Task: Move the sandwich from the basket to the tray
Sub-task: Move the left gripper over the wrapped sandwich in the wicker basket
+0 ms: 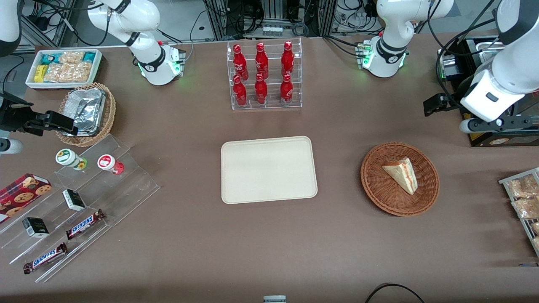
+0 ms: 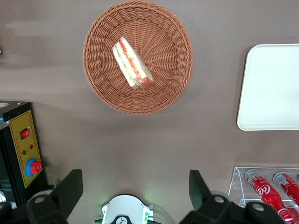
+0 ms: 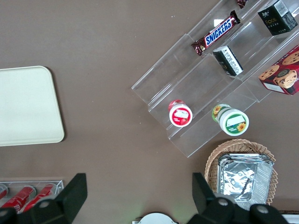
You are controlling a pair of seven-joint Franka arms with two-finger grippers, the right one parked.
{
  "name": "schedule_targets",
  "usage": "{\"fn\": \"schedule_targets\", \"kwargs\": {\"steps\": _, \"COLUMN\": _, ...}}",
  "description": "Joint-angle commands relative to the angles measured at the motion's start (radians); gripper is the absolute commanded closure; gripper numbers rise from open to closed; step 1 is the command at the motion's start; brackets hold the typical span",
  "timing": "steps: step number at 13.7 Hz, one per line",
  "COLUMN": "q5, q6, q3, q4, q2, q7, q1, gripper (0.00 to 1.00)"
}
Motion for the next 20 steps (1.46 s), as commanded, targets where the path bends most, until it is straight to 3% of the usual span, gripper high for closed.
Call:
{"fn": "schedule_targets", "kwargs": {"steps": 1, "q5": -0.011, "q6": -0.032, "q3": 0.014, "q4": 0.009, "q2": -0.022, "q7": 0.014, "q1": -0.015, "gripper": 0.00}}
{"fn": "schedule_targets", "kwargs": {"steps": 7, "q5": -0.022, "q6": 0.021, "q3": 0.014, "q4": -0.017, "q2": 0.005, "q7": 0.005, "q1": 0.025, "gripper": 0.00}}
{"fn": "schedule_targets", "kwargs": {"steps": 15, "q5": -0.027, "q6": 0.376, "q3": 0.014, "q4": -0.273, "q2": 0.082, "q7": -0.012, "q1": 0.026, "gripper": 0.00}}
{"fn": "schedule_targets", "kwargs": {"steps": 20, "q5": -0.025, "q6": 0.485, "q3": 0.016, "q4": -0.290, "q2": 0.168, "q7": -0.183, "q1": 0.026, "gripper": 0.00}}
